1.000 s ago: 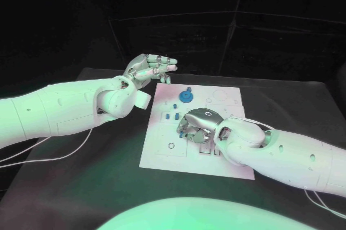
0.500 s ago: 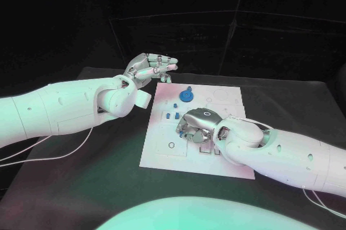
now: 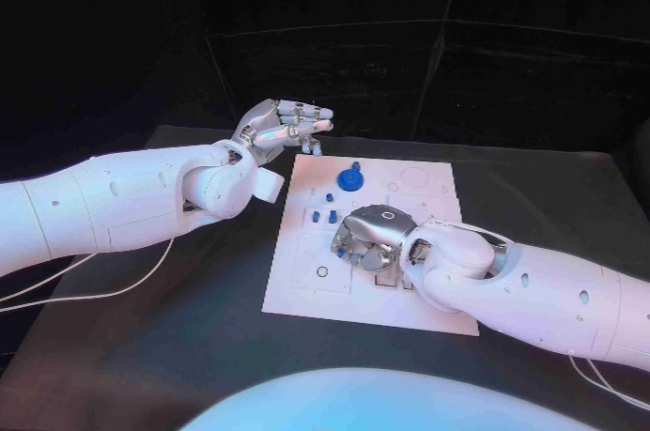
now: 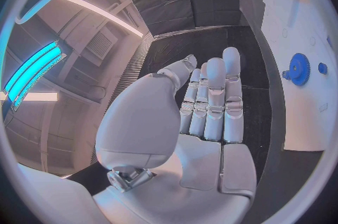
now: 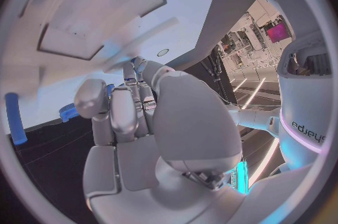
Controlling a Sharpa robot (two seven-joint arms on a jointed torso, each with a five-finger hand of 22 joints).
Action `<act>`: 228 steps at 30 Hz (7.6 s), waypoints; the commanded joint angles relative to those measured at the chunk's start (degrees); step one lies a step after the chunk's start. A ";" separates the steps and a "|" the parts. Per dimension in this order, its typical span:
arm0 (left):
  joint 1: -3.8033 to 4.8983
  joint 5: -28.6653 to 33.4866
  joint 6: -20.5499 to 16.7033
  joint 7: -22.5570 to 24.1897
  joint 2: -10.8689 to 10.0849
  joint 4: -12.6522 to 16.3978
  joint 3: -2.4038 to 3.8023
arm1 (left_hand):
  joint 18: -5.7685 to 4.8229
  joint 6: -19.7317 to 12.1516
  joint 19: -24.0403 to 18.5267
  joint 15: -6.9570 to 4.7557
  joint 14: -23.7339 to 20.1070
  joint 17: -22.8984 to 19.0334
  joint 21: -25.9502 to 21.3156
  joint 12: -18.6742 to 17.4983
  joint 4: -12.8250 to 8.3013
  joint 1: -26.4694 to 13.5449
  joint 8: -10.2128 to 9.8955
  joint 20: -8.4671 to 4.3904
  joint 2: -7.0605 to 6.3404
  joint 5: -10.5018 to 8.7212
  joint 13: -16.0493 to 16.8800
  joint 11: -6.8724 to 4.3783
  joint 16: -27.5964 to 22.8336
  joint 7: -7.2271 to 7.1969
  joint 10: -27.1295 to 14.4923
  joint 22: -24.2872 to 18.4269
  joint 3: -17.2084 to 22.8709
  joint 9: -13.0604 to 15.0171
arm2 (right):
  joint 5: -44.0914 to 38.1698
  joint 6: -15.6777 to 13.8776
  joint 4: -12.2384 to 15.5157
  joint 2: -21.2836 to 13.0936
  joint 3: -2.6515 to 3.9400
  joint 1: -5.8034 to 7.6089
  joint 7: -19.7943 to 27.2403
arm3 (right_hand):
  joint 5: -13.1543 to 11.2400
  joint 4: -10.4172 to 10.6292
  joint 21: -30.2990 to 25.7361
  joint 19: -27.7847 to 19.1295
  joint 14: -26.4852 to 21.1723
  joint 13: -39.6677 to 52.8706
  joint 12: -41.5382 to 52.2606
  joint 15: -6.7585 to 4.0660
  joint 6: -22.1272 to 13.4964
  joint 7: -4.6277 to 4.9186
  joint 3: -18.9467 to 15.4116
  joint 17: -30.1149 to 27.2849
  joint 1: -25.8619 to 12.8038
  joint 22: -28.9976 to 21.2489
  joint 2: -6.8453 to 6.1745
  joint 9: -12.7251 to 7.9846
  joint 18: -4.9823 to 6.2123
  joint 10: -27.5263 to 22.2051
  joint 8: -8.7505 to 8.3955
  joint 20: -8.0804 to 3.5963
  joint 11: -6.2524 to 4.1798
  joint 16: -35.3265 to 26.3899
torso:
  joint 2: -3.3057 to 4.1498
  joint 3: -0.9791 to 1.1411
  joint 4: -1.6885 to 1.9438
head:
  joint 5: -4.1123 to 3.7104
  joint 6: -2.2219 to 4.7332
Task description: Assemble the parts on the task board
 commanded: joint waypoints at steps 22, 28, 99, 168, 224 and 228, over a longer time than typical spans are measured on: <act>0.08 0.19 1.50 -0.93 -0.02 -0.16 0.05 | 0.71 -0.51 0.08 0.37 -0.33 -0.21 -0.30 0.45 0.06 -0.46 0.23 0.24 -0.03 0.25 0.01 0.06 0.33 0.33 -0.64 -0.19 -0.53 -0.08 | -1.31 -3.62 2.66 -1.73 -0.15 -0.17 -2.69 | 1.68 0.02 -6.50 -6.35 -1.17 -0.06 -2.76 1.93 -8.57 2.62 -5.87 -8.25 -6.07 -11.93 -3.31 -0.19 1.30 -11.25 -0.25 2.18 2.96 -5.14 | -0.01 0.03 -0.11 | 0.10 0.21; 0.08 0.19 1.58 -0.97 -0.04 -0.34 0.04 | 0.71 -0.51 0.08 0.37 -0.33 -0.21 -0.30 0.45 0.06 -0.46 0.23 0.24 -0.03 0.25 0.01 0.06 0.33 0.33 -0.64 -0.19 -0.53 -0.08 | -1.18 -7.37 5.61 -4.42 -0.11 -0.16 -2.71 | 1.93 0.09 -6.58 -6.13 -1.11 -0.01 -2.13 1.93 -8.20 2.69 -6.86 -8.47 -5.97 -11.94 -2.84 -0.08 1.28 -11.37 -0.05 2.18 2.97 -5.20 | -0.02 0.06 -0.07 | -0.10 0.35; 0.11 0.19 1.44 -1.01 -0.06 -0.36 0.03 | 0.77 -0.61 0.16 0.29 -0.52 -0.55 -0.44 1.03 -0.52 0.55 0.57 0.20 0.59 0.39 0.05 -0.01 0.51 0.29 -0.91 -0.35 -0.12 -0.01 | -1.44 0.50 5.03 -13.50 2.36 4.27 -7.89 | -2.67 6.11 -3.46 -1.62 0.58 -0.21 -3.39 -0.45 -2.34 0.24 -4.64 -7.51 4.19 -6.66 2.50 0.15 0.16 1.94 0.42 0.13 0.02 -2.91 | 0.04 0.07 0.01 | -3.22 2.06; 0.11 0.19 1.78 -0.75 1.23 -0.88 0.04 | 0.76 -0.64 0.19 0.28 -0.56 -0.65 -0.41 1.20 -0.72 0.78 0.67 0.17 0.65 0.37 0.06 0.01 0.58 0.33 -0.98 -0.34 -0.01 -0.01 | 2.93 3.99 6.19 -0.73 0.84 1.06 0.23 | -0.93 0.72 -1.82 -1.58 0.58 -0.15 -5.92 -0.23 -1.56 0.87 3.08 -6.52 1.33 -5.09 0.16 -0.06 0.01 3.75 -0.14 0.16 0.39 -1.54 | 0.04 0.00 -0.06 | -0.75 0.49; 0.12 0.19 2.85 -1.73 0.81 -0.76 0.04 | 0.74 -0.72 0.17 0.32 -0.62 -0.73 -0.42 1.29 -0.73 0.68 0.71 0.18 0.60 0.34 0.05 0.05 0.62 0.37 -1.08 -0.35 -0.06 -0.02 | 3.32 -8.40 6.92 -2.18 -1.61 0.71 1.17 | 0.43 0.38 -6.76 -6.55 -1.45 -0.06 -5.45 1.89 -11.66 2.49 -7.33 -11.57 -5.97 -13.57 -2.58 -0.26 1.43 -9.83 -0.40 2.11 2.87 -4.10 | -0.05 0.05 -0.05 | -0.97 0.77; 0.11 0.19 2.96 -1.84 0.69 -0.75 0.03 | 0.74 -0.77 0.16 0.33 -0.64 -0.74 -0.43 1.29 -0.73 0.66 0.70 0.18 0.57 0.34 0.04 0.07 0.62 0.39 -1.15 -0.35 -0.08 -0.03 | 5.56 -10.18 10.22 -6.09 -1.45 0.85 1.54 | 0.72 0.29 -6.73 -6.26 -1.21 0.08 -4.38 1.79 -11.46 2.43 -8.29 -11.38 -5.80 -13.45 -2.25 -0.14 1.41 -9.22 -0.20 2.04 2.73 -3.92 | -0.14 -0.02 -0.06 | -1.47 1.00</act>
